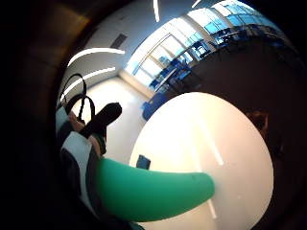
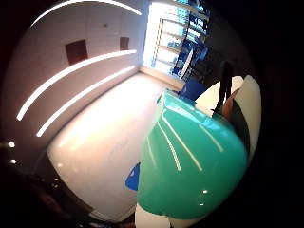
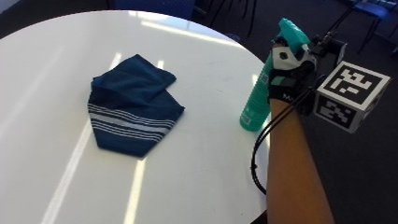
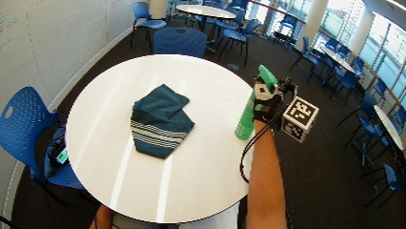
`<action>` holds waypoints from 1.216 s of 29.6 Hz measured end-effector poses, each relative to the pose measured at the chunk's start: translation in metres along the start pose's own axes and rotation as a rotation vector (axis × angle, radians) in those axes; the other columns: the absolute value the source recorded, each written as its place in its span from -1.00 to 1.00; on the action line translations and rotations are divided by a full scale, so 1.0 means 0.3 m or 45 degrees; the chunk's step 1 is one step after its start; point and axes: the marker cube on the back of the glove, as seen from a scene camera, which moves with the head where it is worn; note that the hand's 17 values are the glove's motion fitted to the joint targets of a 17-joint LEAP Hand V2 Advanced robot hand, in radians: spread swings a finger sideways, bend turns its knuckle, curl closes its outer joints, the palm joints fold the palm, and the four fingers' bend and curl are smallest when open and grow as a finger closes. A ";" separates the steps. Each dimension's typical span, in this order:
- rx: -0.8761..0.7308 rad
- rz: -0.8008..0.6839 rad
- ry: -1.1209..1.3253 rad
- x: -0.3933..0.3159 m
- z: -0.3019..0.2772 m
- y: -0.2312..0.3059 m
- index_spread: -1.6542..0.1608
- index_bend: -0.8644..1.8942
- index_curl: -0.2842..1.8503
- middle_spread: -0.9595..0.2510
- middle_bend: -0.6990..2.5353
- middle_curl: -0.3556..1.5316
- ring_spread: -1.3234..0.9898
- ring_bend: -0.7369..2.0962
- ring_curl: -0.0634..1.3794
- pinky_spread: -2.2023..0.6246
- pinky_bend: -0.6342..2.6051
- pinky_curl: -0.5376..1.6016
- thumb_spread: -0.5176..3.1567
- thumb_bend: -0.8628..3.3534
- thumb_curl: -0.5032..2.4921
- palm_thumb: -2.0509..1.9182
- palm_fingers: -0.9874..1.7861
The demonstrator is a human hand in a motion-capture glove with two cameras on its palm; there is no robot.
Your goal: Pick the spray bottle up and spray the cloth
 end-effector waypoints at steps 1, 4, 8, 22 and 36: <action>0.000 -0.003 0.000 0.001 0.002 0.002 0.50 -0.14 -0.21 0.26 -0.29 -0.09 -0.04 -0.07 -0.27 0.36 -0.33 -0.14 -0.51 -0.61 -0.17 0.48 0.72; -0.005 -0.009 0.001 0.006 0.007 0.007 0.50 -0.14 -0.21 0.26 -0.28 -0.09 -0.04 -0.07 -0.27 0.36 -0.33 -0.13 -0.51 -0.61 -0.17 0.48 0.72; -0.023 -0.014 0.026 0.028 0.005 0.027 0.51 -0.13 -0.21 0.26 -0.28 -0.08 -0.04 -0.07 -0.27 0.36 -0.33 -0.13 -0.51 -0.61 -0.17 0.48 0.72; -0.071 -0.259 0.094 -0.066 0.007 0.087 0.53 -0.10 -0.20 0.28 -0.26 -0.08 -0.03 -0.06 -0.28 0.37 -0.34 -0.13 -0.53 -0.61 -0.15 0.48 0.71; -0.076 -0.913 0.545 -0.268 0.091 0.132 0.53 -0.09 -0.19 0.29 -0.25 -0.09 -0.02 -0.06 -0.28 0.39 -0.34 -0.14 -0.53 -0.61 -0.14 0.47 0.71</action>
